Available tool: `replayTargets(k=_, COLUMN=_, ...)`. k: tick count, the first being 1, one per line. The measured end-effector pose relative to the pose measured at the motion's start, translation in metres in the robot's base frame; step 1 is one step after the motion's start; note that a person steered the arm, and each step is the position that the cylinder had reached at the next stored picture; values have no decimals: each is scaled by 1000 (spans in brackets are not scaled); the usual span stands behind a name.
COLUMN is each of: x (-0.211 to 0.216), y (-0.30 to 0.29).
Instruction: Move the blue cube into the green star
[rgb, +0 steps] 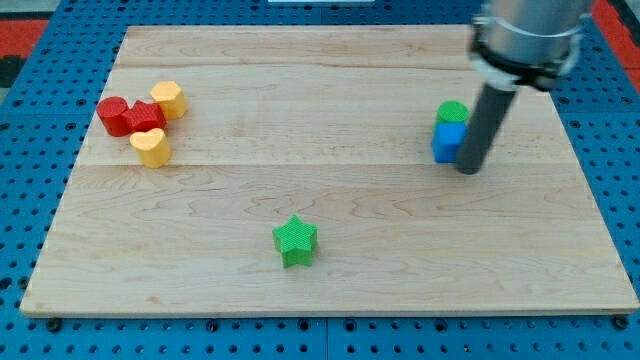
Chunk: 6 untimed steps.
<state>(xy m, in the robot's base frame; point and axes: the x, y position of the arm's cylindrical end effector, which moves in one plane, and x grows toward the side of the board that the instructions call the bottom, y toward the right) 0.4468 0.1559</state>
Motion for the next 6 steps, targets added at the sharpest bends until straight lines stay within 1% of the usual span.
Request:
replayTargets(k=1, x=-42, y=59)
replayTargets(k=2, x=-46, y=-3)
replayTargets(k=3, x=17, y=-95)
replayTargets(k=4, x=45, y=-128)
replayTargets(k=5, x=34, y=-102)
replayTargets(k=6, x=82, y=-113)
